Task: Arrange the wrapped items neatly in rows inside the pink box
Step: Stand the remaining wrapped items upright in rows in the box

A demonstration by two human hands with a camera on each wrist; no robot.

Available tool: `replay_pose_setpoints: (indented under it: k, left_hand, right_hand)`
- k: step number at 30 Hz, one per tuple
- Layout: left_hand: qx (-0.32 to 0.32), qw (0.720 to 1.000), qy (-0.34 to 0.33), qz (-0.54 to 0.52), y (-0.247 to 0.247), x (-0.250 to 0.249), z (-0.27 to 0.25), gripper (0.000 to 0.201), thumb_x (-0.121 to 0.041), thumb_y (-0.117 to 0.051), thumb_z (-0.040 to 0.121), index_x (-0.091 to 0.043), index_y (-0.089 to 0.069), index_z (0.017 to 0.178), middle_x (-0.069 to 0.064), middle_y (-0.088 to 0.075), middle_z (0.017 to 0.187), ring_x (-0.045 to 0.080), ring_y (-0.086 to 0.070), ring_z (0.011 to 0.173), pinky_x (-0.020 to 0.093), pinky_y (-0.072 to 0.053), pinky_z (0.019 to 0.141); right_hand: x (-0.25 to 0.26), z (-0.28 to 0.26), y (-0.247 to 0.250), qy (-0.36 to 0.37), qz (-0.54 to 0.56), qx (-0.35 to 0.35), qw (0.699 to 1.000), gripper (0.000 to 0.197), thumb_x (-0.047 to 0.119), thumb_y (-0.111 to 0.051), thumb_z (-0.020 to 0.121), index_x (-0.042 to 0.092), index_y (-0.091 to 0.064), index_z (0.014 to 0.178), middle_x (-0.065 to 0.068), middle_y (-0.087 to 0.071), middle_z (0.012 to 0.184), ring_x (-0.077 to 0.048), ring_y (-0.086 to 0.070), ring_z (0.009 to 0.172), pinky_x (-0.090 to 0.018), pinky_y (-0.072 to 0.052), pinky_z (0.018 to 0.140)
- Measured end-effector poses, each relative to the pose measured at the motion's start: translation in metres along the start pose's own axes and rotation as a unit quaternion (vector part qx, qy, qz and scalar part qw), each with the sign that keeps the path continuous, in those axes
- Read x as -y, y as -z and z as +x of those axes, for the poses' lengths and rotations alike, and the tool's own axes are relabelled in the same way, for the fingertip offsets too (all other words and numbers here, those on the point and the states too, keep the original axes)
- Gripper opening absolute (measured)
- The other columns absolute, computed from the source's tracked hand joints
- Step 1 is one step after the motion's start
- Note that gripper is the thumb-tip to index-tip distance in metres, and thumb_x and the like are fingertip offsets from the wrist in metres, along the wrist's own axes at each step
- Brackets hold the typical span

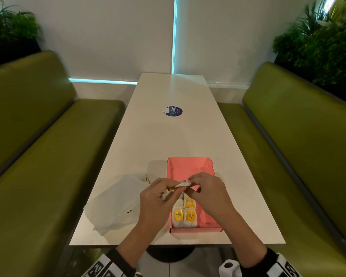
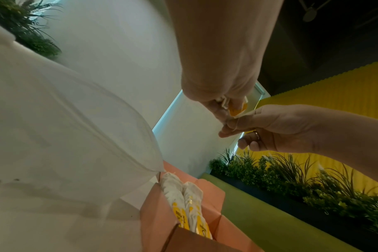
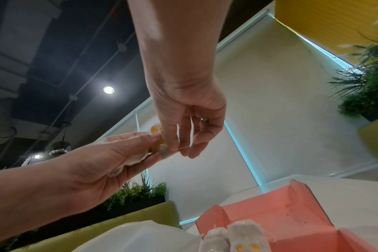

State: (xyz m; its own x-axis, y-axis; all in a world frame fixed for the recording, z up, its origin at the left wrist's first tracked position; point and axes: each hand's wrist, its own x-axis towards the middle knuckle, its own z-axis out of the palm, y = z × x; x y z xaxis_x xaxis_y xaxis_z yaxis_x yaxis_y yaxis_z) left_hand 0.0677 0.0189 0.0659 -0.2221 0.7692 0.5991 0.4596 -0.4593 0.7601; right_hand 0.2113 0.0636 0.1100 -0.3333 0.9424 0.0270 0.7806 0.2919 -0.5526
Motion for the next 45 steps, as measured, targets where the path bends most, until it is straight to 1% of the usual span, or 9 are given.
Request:
replay_pose_setpoints:
  k: [3, 5, 11, 15, 19, 27, 33, 39, 45]
  left_hand:
    - [0.003, 1.0, -0.016, 0.002, -0.002, 0.002, -0.001, 0.022, -0.033, -0.066, 0.079, -0.013, -0.073, 0.086, -0.005, -0.069, 0.081, -0.001, -0.062, 0.074, 0.014, -0.051, 0.065]
    - [0.0, 1.0, -0.016, -0.005, -0.004, 0.003, -0.001, 0.022, -0.032, -0.067, 0.079, -0.011, -0.073, 0.086, -0.004, -0.07, 0.081, 0.0, -0.063, 0.075, 0.016, -0.052, 0.066]
    - [-0.007, 0.999, 0.007, -0.039, -0.003, 0.001, 0.002, 0.011, -0.03, -0.07, 0.077, -0.026, -0.07, 0.087, -0.018, -0.067, 0.08, 0.0, -0.063, 0.074, 0.011, -0.049, 0.066]
    - [-0.018, 0.994, 0.082, -0.066, -0.005, -0.002, 0.001, 0.012, -0.033, -0.072, 0.075, -0.028, -0.067, 0.085, -0.013, -0.07, 0.079, 0.005, -0.066, 0.065, 0.017, -0.053, 0.061]
    - [-0.03, 0.975, 0.171, -0.136, -0.006, -0.007, 0.003, 0.016, -0.032, -0.067, 0.071, -0.022, -0.067, 0.083, -0.006, -0.071, 0.072, 0.011, -0.068, 0.06, 0.023, -0.056, 0.06]
    - [-0.024, 0.962, 0.217, -0.163, -0.004, -0.012, 0.01, 0.016, -0.031, -0.065, 0.074, -0.018, -0.066, 0.084, -0.005, -0.07, 0.068, 0.01, -0.065, 0.057, 0.021, -0.054, 0.054]
    - [-0.014, 0.951, 0.248, -0.186, -0.002, -0.013, 0.014, 0.005, -0.011, -0.067, 0.082, -0.016, -0.067, 0.084, -0.005, -0.066, 0.06, 0.006, -0.059, 0.052, 0.019, -0.049, 0.047]
    - [0.044, 0.944, 0.26, -0.197, 0.001, -0.014, 0.013, 0.011, -0.01, -0.071, 0.079, -0.019, -0.068, 0.085, -0.008, -0.066, 0.063, 0.003, -0.056, 0.051, 0.016, -0.045, 0.046]
    - [0.11, 0.946, 0.245, -0.181, -0.001, -0.01, 0.01, 0.012, -0.006, -0.073, 0.077, -0.014, -0.071, 0.086, -0.008, -0.065, 0.06, 0.002, -0.054, 0.05, 0.015, -0.041, 0.046]
  right_hand:
    - [0.004, -0.002, -0.001, -0.005, 0.012, -0.021, 1.0, 0.025, 0.027, -0.063, 0.087, 0.022, -0.069, 0.111, 0.008, -0.061, 0.124, -0.012, -0.06, 0.091, -0.025, -0.045, 0.089]
    - [0.007, -0.002, 0.0, -0.009, 0.034, -0.027, 0.999, 0.027, 0.021, -0.062, 0.088, 0.021, -0.067, 0.115, 0.007, -0.061, 0.125, -0.012, -0.06, 0.083, -0.025, -0.045, 0.09]
    - [0.005, -0.002, 0.003, -0.046, 0.188, 0.02, 0.981, 0.022, 0.011, -0.063, 0.086, 0.017, -0.07, 0.105, 0.004, -0.07, 0.091, -0.009, -0.067, 0.065, -0.012, -0.049, 0.064]
    - [0.002, -0.003, 0.006, -0.073, 0.284, 0.043, 0.955, 0.007, 0.015, -0.07, 0.081, 0.016, -0.068, 0.087, 0.005, -0.068, 0.08, -0.009, -0.068, 0.065, -0.017, -0.048, 0.057]
    - [0.0, -0.004, 0.006, -0.086, 0.328, 0.056, 0.939, 0.017, 0.023, -0.074, 0.078, 0.011, -0.066, 0.087, -0.004, -0.069, 0.076, -0.012, -0.064, 0.069, -0.022, -0.048, 0.06]
    - [0.001, -0.005, 0.002, -0.038, 0.327, 0.051, 0.943, 0.011, 0.019, -0.069, 0.083, 0.021, -0.062, 0.092, 0.004, -0.065, 0.088, -0.005, -0.059, 0.067, -0.02, -0.05, 0.061]
    - [-0.004, -0.005, 0.005, -0.029, 0.297, 0.105, 0.949, 0.013, 0.02, -0.068, 0.084, 0.011, -0.062, 0.091, 0.003, -0.065, 0.078, -0.005, -0.061, 0.064, -0.02, -0.05, 0.062]
    - [-0.009, -0.001, 0.021, 0.002, 0.282, 0.091, 0.955, 0.043, 0.018, -0.072, 0.08, 0.036, -0.052, 0.114, 0.013, -0.058, 0.109, -0.007, -0.059, 0.093, -0.02, -0.049, 0.075]
    - [-0.01, 0.004, 0.031, 0.059, 0.239, 0.091, 0.965, 0.018, 0.007, -0.072, 0.078, 0.023, -0.066, 0.082, 0.014, -0.063, 0.072, 0.007, -0.054, 0.064, -0.01, -0.044, 0.063]
